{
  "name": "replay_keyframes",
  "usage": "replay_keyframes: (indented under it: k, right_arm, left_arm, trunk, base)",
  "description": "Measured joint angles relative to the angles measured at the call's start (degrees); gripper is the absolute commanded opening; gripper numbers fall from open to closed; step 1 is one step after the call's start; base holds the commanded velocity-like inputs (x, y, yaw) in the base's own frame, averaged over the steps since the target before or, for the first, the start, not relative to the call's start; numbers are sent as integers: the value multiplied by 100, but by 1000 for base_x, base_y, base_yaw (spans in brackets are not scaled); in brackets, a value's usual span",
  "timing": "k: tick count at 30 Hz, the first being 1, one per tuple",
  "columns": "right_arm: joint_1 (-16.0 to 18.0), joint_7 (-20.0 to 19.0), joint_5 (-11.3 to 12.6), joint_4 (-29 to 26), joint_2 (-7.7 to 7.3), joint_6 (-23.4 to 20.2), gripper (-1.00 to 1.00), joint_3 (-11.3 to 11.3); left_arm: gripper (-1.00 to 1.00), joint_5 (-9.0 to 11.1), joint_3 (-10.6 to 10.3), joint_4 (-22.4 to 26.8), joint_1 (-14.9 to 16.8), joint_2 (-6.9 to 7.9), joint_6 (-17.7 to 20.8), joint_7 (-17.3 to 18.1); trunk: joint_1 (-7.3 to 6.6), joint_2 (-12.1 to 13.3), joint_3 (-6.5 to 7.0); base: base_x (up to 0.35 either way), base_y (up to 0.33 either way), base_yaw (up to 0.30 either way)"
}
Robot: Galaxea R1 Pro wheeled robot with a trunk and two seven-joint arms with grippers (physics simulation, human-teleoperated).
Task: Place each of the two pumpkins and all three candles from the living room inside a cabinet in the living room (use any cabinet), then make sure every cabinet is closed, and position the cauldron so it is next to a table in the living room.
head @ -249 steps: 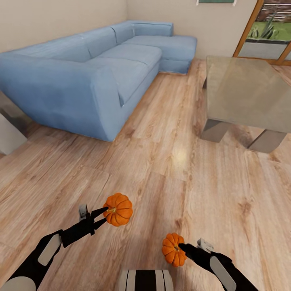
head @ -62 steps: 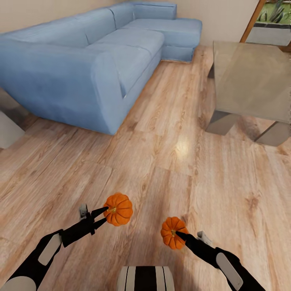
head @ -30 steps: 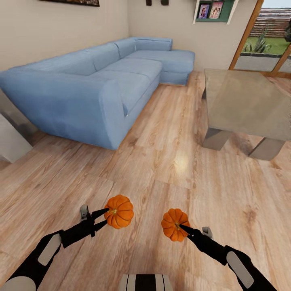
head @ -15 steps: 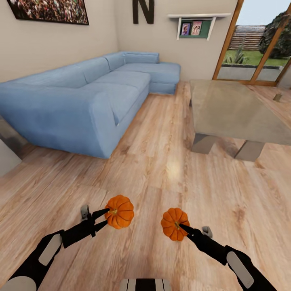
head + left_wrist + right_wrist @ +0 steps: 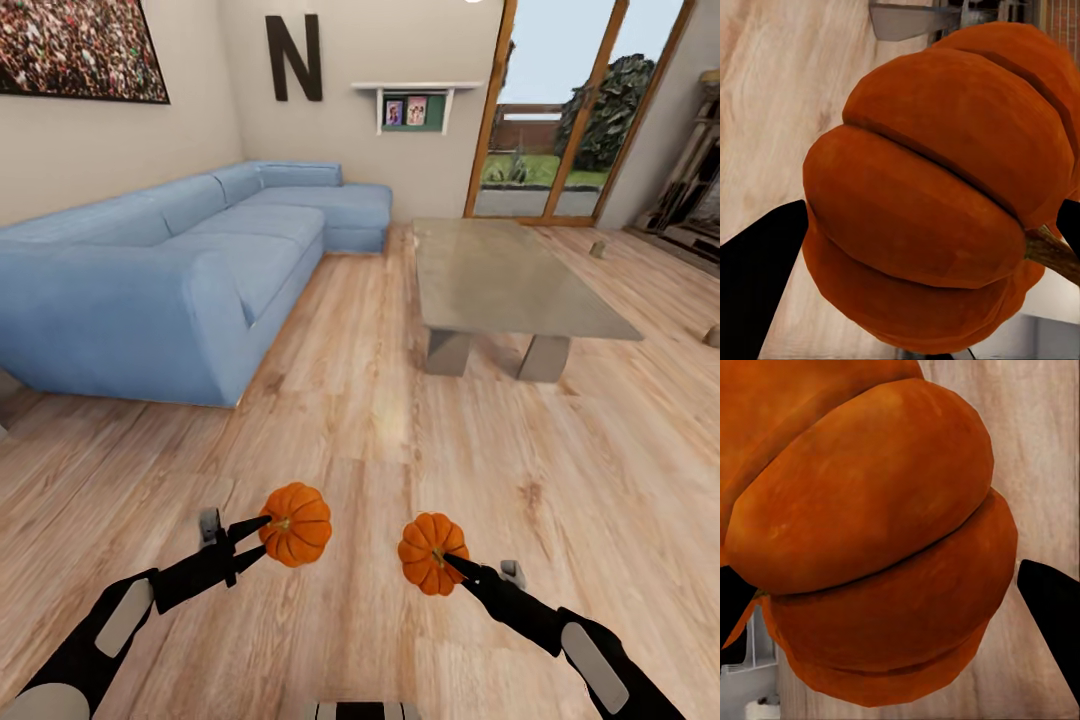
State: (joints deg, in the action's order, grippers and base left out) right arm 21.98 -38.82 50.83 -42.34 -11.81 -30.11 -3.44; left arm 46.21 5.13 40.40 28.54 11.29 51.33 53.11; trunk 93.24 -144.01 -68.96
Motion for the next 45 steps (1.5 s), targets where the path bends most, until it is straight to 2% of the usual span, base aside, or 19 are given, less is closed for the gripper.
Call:
replay_keyframes:
  k: [6, 10, 13, 37, 45]
  right_arm:
    - [-2, -6, -10, 7, -1, 3, -100, 10]
    - [1, -7, 5, 7, -4, 9, -100, 248]
    - [-1, -2, 12, 8, -5, 6, -100, 341]
    - [1, 1, 19, 16, -11, 5, -100, 375]
    - [4, -1, 54, 14, -5, -8, -100, 384]
  left_arm:
    - [-100, -12, 8, -2, -1, 2, -6, -1]
    - [-100, -14, 12, -1, -1, -6, -5, -1]
    - [-100, -16, 13, -2, 0, 1, -7, -2]
    - [-100, -38, -1, -2, -2, -18, -14, -16]
    - [-100, 19, 5, 2, -2, -14, 15, -17]
  trunk:
    - [-18, 8, 153]
    - [-29, 13, 256]
    - [-37, 17, 334]
    - [-99, 50, 960]
    - [-120, 60, 1168]
  base:
    - [-122, 0, -269]
    - [-11, 0, -269]
    - [-2, 0, -269]
    - [0, 0, -270]
    - [0, 0, -202]
